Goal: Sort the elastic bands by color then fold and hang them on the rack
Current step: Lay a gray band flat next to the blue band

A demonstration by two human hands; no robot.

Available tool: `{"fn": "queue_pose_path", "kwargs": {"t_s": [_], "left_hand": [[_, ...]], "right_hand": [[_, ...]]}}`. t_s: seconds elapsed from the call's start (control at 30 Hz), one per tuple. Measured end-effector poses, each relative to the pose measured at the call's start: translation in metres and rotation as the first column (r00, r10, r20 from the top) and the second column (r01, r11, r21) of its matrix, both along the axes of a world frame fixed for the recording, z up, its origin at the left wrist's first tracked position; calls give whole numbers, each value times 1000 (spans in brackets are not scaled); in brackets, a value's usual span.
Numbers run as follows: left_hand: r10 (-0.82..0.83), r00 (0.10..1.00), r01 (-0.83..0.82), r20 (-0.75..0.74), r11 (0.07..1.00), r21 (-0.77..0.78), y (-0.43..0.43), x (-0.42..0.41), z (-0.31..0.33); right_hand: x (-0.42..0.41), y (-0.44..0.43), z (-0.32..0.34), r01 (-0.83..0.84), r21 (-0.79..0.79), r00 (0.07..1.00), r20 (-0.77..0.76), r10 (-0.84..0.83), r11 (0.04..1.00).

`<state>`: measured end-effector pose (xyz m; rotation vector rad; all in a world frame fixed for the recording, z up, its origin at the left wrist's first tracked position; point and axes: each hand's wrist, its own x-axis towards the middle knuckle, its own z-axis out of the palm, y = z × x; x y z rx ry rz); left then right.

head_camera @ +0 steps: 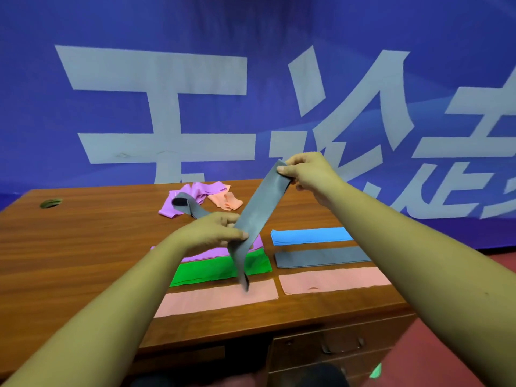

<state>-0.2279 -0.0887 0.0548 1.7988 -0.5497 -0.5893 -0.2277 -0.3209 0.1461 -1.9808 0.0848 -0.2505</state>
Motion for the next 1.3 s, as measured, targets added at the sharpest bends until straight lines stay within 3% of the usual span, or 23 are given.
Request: {"fn": "queue_pose_path", "kwargs": {"t_s": [0.2,0.4,0.6,0.7,0.93,1.13,1.3], "left_hand": [[-34,998,41,-57,992,117,-3,-7,-28],[157,979,-164,-132,985,-44,-15,-2,-46],[377,926,-377,-9,925,-46,-54,-2,-51],[408,909,-410,83,912,12,-72,2,-63],[302,890,-385,341,899,208,-108,6,-79],[252,861,-404,441,866,294,-124,16,-87],[6,813,-351,583,803,482,-129,20,-104]], "right_hand": [[3,-60,-23,215,60,976,24,-216,975],[-4,-122,-68,375,-45,925,-43,-376,926],[-24,-167,-111,431,-116,885,-136,-444,895],[-32,-184,-128,463,-101,865,-165,-474,880],[-37,-212,-162,514,-140,820,-212,-533,846],[-32,-226,-180,488,-257,825,-175,-537,834],[-27,-233,-199,456,-332,828,-181,-530,826]]}}
